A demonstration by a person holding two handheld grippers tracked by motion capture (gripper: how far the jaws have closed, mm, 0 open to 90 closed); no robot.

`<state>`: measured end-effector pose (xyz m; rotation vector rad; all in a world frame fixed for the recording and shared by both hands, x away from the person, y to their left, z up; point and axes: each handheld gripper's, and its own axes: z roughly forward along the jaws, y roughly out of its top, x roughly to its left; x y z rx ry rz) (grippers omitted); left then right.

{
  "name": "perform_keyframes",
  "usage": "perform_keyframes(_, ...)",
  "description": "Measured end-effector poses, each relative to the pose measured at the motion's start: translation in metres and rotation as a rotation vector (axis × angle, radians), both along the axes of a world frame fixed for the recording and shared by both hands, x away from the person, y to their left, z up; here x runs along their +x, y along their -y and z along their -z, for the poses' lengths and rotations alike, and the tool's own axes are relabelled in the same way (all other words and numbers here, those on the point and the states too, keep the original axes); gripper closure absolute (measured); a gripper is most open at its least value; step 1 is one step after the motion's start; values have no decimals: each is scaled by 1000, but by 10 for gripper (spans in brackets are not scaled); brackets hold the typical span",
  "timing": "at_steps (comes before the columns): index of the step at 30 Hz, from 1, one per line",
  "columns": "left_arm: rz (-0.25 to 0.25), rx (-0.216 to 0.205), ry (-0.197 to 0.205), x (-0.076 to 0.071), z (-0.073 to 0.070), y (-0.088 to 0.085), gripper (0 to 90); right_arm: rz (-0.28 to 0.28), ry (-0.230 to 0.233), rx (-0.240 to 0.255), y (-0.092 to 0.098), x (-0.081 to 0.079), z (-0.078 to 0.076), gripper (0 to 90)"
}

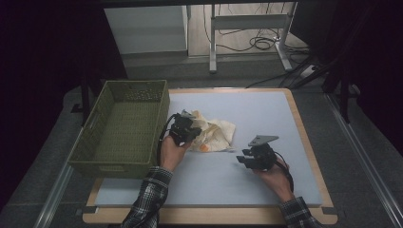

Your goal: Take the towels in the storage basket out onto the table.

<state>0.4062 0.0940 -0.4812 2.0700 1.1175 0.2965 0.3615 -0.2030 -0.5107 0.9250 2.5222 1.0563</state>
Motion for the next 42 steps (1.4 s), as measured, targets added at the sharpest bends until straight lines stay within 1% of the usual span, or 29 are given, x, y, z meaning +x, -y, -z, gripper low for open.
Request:
perform_keyframes(1,-3,1,0,0,1,-1,869,0,0,0,0,0,0,580)
perform_keyframes(3,-8,-8,-1,-1,3,-3,869,-1,9,-1,-8,7,-2,556)
perform_keyframes(6,-16,-17,-3,-2,5,-4,869,-12,4,-10,-20,19,-2,527)
perform_keyframes(8,-20,-15,-3,-3,7,-4,868,-6,-21,-1,-27,27,0,529)
perform_keyframes(9,-20,-15,-3,-3,7,-4,868,-6,-21,-1,-27,27,0,529)
perform_keyframes(10,-20,-19,-2,-3,8,-5,868,-2,-48,3,-34,34,4,558)
perform_keyframes(11,-22,-18,-3,-3,9,-5,868,-2,-54,0,-37,36,6,617)
perform_keyframes(13,-26,-15,-2,-4,10,-4,869,0,-58,-29,-44,40,11,786)
perform_keyframes(14,-25,-16,0,-4,10,-4,869,9,-48,-42,-45,40,11,863)
perform_keyframes(16,-24,-15,8,-6,9,-5,869,9,-52,-29,-45,38,9,881)
perform_keyframes(17,-24,-19,12,-7,9,-5,869,5,-47,-30,-44,36,7,883)
perform_keyframes(18,-28,-20,20,-9,7,-6,869,4,-37,-37,-42,33,4,884)
perform_keyframes(19,-31,-21,28,-10,6,-6,869,-2,-25,-34,-38,30,1,885)
perform_keyframes(22,-40,-31,49,-17,2,-8,868,3,-10,-19,-25,20,-9,885)
perform_keyframes(24,-44,-44,62,-23,-1,-9,868,4,-7,-13,-14,12,-15,884)
perform_keyframes(26,-44,-45,78,-31,-2,-8,867,12,-1,-16,-1,4,-20,884)
perform_keyframes(29,-31,-53,87,-44,-2,-7,867,26,-1,-7,19,-9,-25,884)
perform_keyframes(31,-26,-63,86,-54,1,-8,867,38,4,-10,32,-17,-27,884)
perform_keyframes(34,-13,-75,81,-70,8,-10,867,55,-4,-1,51,-29,-28,883)
perform_keyframes(35,-11,-87,75,-75,11,-11,867,56,-6,4,56,-33,-27,883)
perform_keyframes(36,-1,-104,61,-86,18,-13,867,57,-14,15,64,-41,-26,883)
perform_keyframes(37,-1,-104,61,-86,18,-13,867,57,-14,15,64,-41,-26,883)
perform_keyframes(38,1,-133,53,-100,25,-17,867,54,-17,19,67,-45,-25,883)
perform_keyframes(39,1,-133,53,-100,25,-17,868,54,-17,19,67,-45,-25,883)
perform_keyframes(40,6,-146,49,-106,28,-18,868,51,-26,32,74,-53,-23,882)
perform_keyframes(42,15,-156,32,-118,34,-20,865,45,-33,35,77,-61,-20,881)
